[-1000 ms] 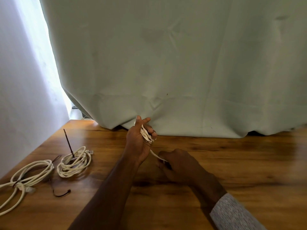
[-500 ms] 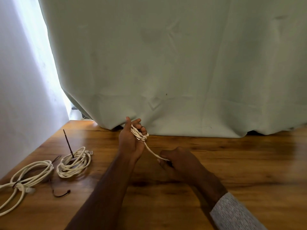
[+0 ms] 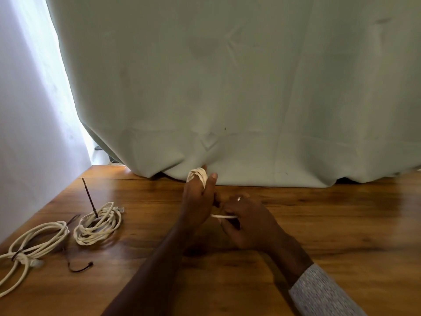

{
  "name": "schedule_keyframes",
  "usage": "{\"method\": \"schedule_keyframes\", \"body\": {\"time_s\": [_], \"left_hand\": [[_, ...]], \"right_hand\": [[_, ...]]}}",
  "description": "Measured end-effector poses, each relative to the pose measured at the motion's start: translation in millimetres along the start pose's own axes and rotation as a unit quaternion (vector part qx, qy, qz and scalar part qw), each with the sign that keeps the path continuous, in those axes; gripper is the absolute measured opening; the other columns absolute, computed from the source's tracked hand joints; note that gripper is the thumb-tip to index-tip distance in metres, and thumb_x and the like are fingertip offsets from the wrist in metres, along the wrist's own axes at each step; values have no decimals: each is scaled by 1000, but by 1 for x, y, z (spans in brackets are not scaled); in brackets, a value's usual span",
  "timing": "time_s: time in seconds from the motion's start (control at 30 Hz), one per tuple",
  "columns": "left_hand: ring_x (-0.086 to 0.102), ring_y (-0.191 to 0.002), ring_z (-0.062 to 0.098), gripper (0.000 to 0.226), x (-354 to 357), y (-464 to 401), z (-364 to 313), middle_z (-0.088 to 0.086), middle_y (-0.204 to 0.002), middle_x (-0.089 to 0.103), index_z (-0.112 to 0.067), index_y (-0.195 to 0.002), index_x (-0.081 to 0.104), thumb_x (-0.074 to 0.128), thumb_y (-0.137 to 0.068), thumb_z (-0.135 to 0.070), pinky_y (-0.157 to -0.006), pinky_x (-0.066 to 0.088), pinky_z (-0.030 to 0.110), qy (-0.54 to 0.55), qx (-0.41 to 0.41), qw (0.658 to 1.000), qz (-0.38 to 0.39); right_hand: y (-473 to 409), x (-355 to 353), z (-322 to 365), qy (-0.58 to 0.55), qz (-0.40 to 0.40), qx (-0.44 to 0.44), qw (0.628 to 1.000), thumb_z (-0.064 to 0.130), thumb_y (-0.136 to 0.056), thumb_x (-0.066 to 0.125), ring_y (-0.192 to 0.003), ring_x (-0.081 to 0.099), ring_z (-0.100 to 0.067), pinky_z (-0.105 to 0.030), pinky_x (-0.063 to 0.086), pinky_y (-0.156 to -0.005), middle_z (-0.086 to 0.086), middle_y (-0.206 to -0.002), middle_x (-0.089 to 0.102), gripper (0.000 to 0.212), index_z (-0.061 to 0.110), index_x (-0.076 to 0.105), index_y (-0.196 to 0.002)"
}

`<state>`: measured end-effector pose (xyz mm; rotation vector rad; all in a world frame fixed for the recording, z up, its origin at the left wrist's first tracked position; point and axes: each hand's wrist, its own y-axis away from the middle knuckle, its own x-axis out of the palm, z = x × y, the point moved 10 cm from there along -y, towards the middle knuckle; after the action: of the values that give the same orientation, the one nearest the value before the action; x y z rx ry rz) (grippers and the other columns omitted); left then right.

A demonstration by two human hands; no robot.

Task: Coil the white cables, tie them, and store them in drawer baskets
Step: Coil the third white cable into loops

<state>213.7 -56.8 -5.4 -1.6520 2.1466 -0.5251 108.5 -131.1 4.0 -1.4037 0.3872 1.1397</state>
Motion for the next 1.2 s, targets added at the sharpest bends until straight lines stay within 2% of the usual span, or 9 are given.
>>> {"method": "schedule_keyframes", "body": {"time_s": [0.07,0.27,0.5,0.6,0.7,0.87,0.97,1.03,1.2], "left_hand": [[58,-45,16,39,9,2,4,12,-48,59,1,-72,62,51,-104,-20,-87,50,32,-21,10,999,37],[47,-44,15,45,30,13,16,1,-50,51,-19,-62,62,50,-105,-27,-44,37,26,13,-70,982,173],[34,-34,16,51,61,42,15,6,-46,42,-19,-70,66,37,-97,-51,-44,23,30,109,-181,916,341],[30,-30,11,68,73,54,7,1,-41,36,-5,-80,64,32,-94,-64,-42,26,27,241,-219,853,409],[29,-31,5,53,71,57,0,-6,-42,34,-11,-79,61,61,-87,-63,-41,26,23,285,-199,827,443],[30,-29,2,38,71,62,-3,-9,-39,36,-14,-74,61,72,-85,-48,-39,24,20,328,-210,800,457],[30,-28,2,42,70,61,-1,-10,-38,36,-13,-72,60,72,-84,-51,-39,25,19,330,-222,801,448],[31,-28,3,46,70,60,1,-8,-38,35,-11,-71,58,72,-84,-54,-39,28,16,325,-220,810,435],[35,-31,11,54,71,52,9,-2,-38,33,-6,-68,53,58,-91,-55,-43,33,21,283,-236,867,336]], "right_hand": [[-1,-2,0,12,-6,-10,1000,36,-85,60,-66,53,-9,-23,37,-79,9,-70,64,19,21,69,-81],[4,-36,-11,-37,-94,-8,995,38,-88,67,-74,45,9,-17,36,-74,29,-82,49,16,27,74,-97],[5,-39,-27,-150,-108,30,982,18,-96,66,-89,62,-8,-23,50,-76,13,-99,63,19,22,70,-115],[6,-37,-34,-198,-118,59,971,12,-99,60,-97,65,-8,-23,52,-82,14,-107,65,27,19,65,-124],[6,-35,-44,-210,-143,77,964,12,-101,56,-102,64,-14,-29,53,-83,4,-108,64,19,16,67,-116],[15,10,-66,-401,-133,214,881,44,-100,48,-99,66,-36,-51,54,-87,-13,-100,70,37,16,72,-100],[25,27,-75,-454,-189,333,805,35,-103,52,-96,71,-24,-39,57,-86,-7,-92,75,31,17,74,-89],[30,20,-71,-414,-250,358,799,24,-105,47,-76,69,-7,-28,54,-70,-2,-74,70,38,14,69,-75],[35,11,-71,-326,-331,371,804,48,-103,39,-54,63,-20,-35,49,-53,-14,-58,64,64,4,61,-61]]}}
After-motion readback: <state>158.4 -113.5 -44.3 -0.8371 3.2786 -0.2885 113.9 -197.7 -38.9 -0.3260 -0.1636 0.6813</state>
